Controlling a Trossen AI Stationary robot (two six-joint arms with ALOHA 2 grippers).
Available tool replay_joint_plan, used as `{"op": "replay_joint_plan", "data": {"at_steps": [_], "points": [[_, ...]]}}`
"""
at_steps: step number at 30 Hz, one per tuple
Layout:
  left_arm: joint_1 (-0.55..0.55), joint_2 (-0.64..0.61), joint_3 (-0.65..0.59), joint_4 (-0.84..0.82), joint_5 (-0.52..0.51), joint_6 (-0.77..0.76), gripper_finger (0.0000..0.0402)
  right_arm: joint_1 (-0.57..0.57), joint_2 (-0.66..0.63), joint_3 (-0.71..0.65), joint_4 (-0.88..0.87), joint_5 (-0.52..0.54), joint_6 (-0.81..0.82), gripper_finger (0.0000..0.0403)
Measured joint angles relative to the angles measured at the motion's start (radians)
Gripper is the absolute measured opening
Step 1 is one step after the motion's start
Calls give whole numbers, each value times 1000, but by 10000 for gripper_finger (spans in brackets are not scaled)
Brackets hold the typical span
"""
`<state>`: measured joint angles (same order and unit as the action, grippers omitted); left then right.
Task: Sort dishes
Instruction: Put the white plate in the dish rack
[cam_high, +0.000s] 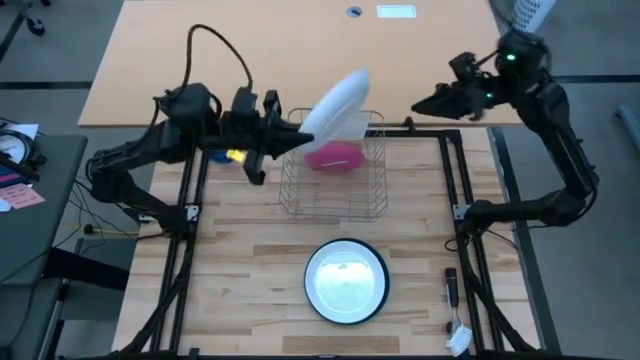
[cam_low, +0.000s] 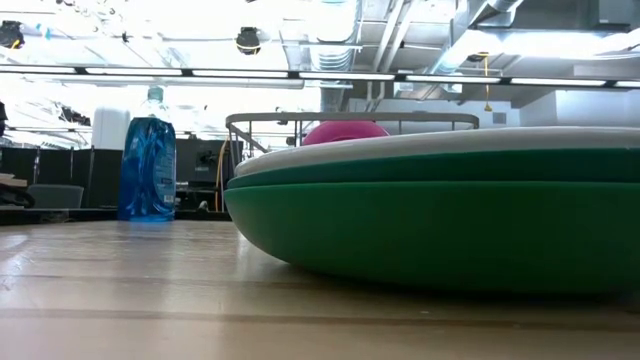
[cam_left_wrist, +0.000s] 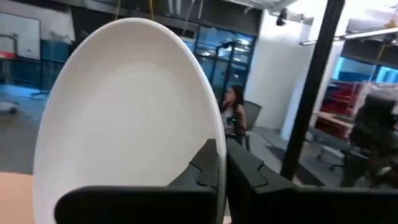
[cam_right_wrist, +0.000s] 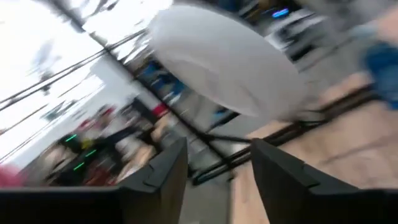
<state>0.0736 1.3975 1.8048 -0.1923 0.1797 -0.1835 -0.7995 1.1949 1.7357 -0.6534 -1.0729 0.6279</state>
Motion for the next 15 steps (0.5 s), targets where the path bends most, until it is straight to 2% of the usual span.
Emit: {"op": "replay_joint_plan", "data": {"at_steps": [3, 7, 9, 12, 15], "points": [[0, -23, 0, -16, -27, 7, 1, -92, 15, 1, -182, 95, -109, 187], [-5, -43, -3, -29, -30, 26, 1, -155, 65, -2, -492, 337, -284, 180], [-1, -57, -3, -23, -36, 30, 1, -177, 89, -2, -630, 416, -382, 173], [-2, -71, -1, -22, -20, 28, 1, -196, 128, -2, -780, 449, -551, 156], [-4, -74, -1, -25, 17, 11, 1, -195, 164, -2, -844, 448, -652, 124]]}}
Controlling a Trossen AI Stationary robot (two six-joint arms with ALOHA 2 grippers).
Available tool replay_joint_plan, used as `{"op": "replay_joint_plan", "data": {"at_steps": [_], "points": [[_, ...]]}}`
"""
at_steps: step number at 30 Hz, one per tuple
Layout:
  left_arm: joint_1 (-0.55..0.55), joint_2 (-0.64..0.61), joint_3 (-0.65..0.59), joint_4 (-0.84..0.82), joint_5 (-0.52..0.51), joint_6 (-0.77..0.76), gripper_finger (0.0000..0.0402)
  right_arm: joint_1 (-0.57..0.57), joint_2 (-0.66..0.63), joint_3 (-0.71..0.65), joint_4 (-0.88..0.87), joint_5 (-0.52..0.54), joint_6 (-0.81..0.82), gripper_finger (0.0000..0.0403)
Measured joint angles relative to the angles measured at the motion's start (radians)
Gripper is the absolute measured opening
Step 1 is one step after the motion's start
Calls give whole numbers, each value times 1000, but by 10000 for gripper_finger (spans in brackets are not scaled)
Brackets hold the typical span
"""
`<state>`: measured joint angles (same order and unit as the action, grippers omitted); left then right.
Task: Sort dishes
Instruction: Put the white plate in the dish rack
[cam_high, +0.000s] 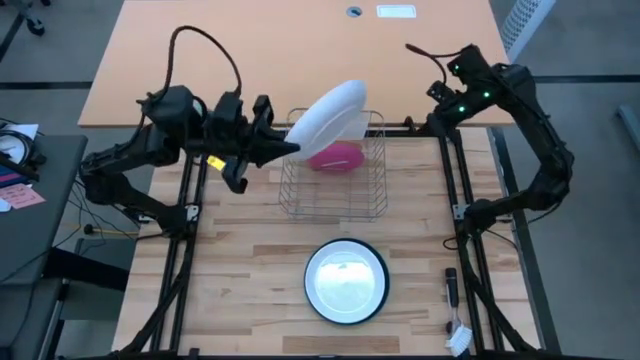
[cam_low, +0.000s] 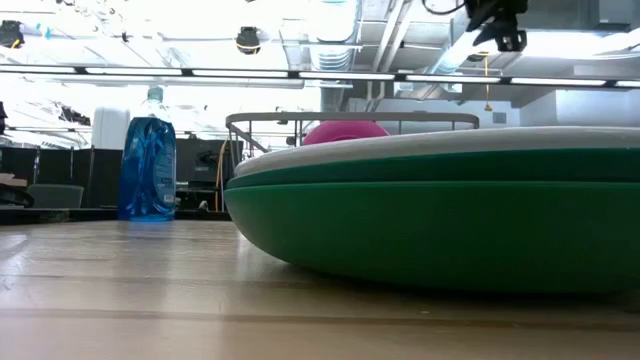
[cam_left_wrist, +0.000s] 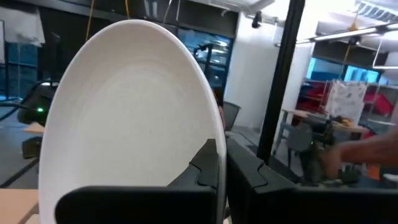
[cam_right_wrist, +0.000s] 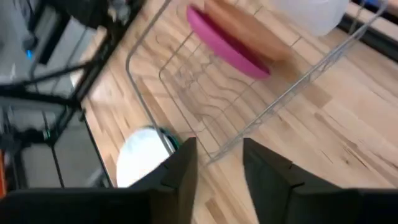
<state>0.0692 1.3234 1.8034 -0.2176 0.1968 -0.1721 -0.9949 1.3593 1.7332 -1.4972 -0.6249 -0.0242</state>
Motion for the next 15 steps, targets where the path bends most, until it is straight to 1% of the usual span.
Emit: {"op": "replay_joint_plan", "data": {"at_steps": [3, 6, 7, 15], "points": [[1, -3, 0, 5, 15, -23, 1, 0, 14, 0, 3, -4, -36, 78], [1, -8, 0, 14, 16, -47, 1, -1, 22, 0, 24, -4, -37, 25], [-1, -8, 0, 14, 18, -58, 1, -1, 23, 0, 26, -4, -37, 13], [-26, -2, 0, 4, 25, -59, 1, 16, 0, 0, 6, -21, -19, 3]]}}
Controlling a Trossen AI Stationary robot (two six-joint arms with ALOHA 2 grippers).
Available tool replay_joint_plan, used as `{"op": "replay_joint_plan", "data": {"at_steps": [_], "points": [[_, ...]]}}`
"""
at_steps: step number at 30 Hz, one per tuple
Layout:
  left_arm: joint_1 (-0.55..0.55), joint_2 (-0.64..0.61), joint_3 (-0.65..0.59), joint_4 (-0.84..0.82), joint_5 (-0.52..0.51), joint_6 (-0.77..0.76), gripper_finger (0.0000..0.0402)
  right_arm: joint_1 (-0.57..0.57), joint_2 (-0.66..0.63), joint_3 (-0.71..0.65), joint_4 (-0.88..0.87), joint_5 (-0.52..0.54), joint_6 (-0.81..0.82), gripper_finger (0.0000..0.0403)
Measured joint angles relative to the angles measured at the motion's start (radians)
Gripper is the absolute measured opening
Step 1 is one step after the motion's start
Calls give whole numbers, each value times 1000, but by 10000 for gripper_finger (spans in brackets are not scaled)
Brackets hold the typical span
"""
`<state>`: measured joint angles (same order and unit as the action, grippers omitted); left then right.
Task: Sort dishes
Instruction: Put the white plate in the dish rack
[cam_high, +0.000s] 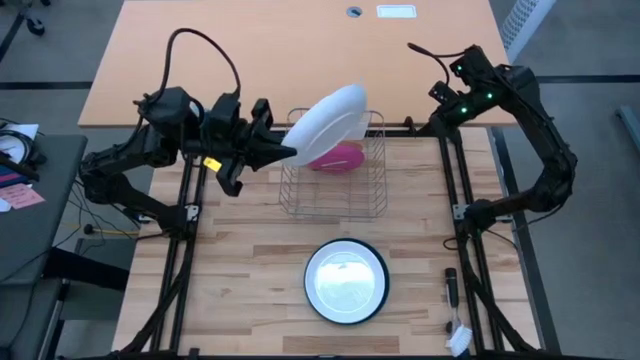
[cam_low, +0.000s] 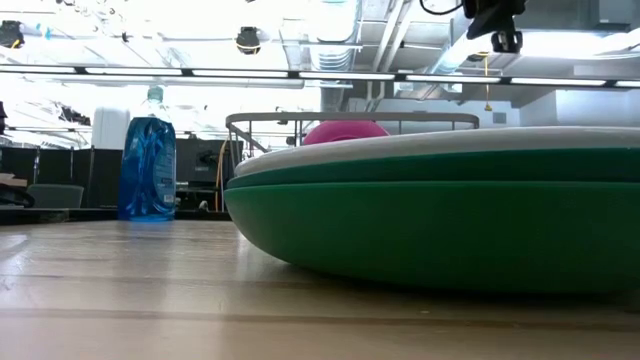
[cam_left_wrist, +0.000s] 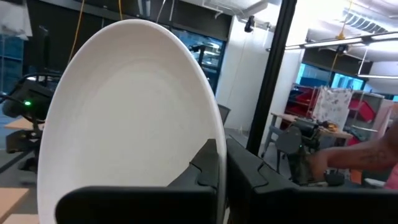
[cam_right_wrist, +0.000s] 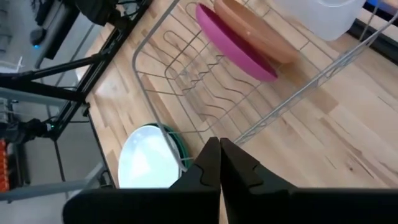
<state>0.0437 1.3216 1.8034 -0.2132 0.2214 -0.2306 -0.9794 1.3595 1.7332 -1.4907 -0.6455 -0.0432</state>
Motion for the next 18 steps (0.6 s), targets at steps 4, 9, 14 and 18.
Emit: {"op": "replay_joint_plan", "data": {"at_steps": [4, 9, 14, 18], "points": [[0, 0, 0, 0, 0, 9, 1, 14, -20, 0, -8, -2, 15, 3], [4, 0, 0, -13, 1, 9, 1, 35, -48, 0, -53, 10, -9, 1], [45, 1, 0, -25, 42, 0, 0, 37, -76, 0, -80, 16, -44, 1], [76, 1, 0, -24, 72, -2, 0, 36, -97, 0, -81, 17, -44, 1]]}}
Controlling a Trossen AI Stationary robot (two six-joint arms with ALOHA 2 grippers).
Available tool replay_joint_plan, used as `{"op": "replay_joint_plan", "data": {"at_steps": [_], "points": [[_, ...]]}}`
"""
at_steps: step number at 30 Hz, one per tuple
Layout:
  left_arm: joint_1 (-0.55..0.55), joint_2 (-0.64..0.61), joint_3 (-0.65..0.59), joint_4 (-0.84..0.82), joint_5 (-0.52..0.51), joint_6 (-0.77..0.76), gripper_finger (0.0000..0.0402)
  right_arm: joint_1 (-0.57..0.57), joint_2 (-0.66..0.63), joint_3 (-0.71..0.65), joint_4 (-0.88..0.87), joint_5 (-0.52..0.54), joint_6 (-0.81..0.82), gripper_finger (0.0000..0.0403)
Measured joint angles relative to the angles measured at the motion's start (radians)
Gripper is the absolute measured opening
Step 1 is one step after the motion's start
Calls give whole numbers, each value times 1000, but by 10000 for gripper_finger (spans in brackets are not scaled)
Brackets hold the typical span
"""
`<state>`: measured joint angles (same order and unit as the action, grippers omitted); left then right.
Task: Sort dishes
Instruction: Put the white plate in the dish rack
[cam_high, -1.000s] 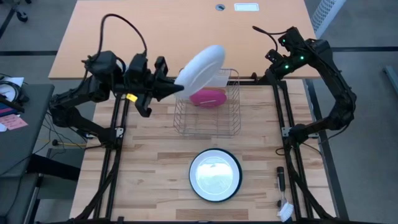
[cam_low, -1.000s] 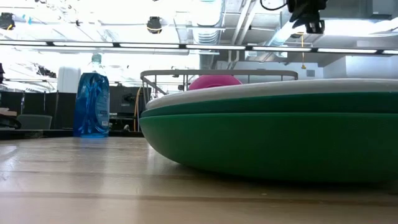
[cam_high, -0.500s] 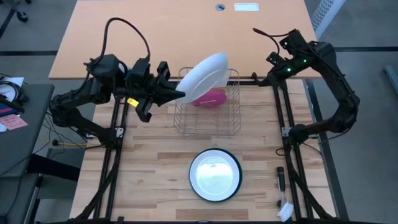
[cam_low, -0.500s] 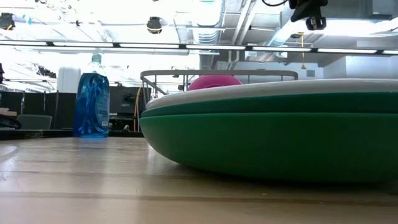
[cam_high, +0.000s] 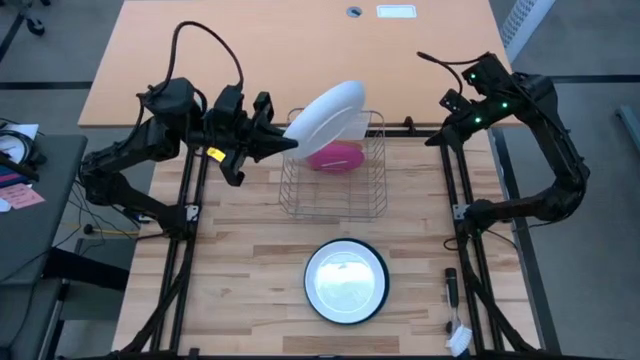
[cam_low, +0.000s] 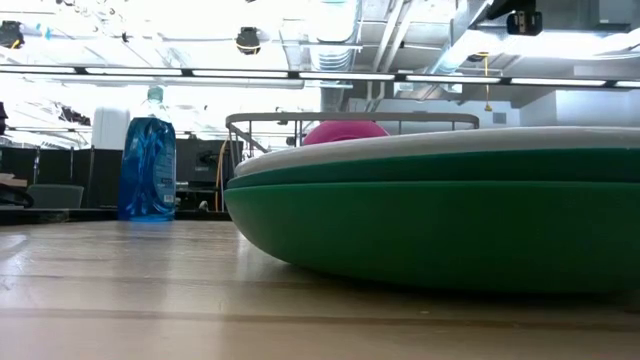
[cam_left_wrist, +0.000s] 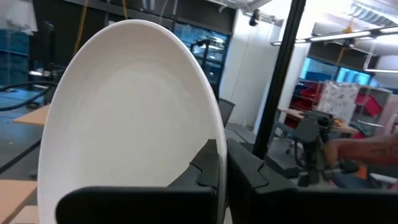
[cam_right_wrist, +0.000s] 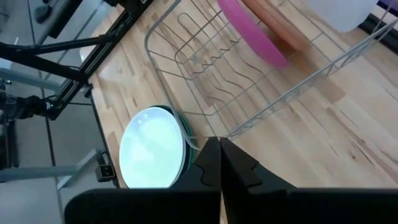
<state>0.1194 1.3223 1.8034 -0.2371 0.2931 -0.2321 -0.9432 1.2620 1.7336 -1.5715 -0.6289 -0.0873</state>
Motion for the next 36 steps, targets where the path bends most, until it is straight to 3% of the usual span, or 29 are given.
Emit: {"op": "replay_joint_plan", "data": {"at_steps": [25, 27, 29, 31, 33, 36], "points": [[135, 73, -9, -67, 156, -46, 0, 0, -58, 0, 46, 0, 157, 0], [143, 79, -9, -65, 170, -57, 0, 0, -60, 0, 164, 3, 274, 0], [144, 84, -9, -52, 182, -73, 0, -3, -60, 0, 437, 52, 467, 0], [144, 85, -9, -56, 200, -83, 0, -3, -57, 0, 748, 206, 616, 0], [144, 85, -9, -51, 201, -84, 0, -3, -44, 1, 1023, 400, 659, 0], [154, 84, -9, -49, 233, -86, 0, -23, -11, 8, 1245, 637, 660, 0]]}}
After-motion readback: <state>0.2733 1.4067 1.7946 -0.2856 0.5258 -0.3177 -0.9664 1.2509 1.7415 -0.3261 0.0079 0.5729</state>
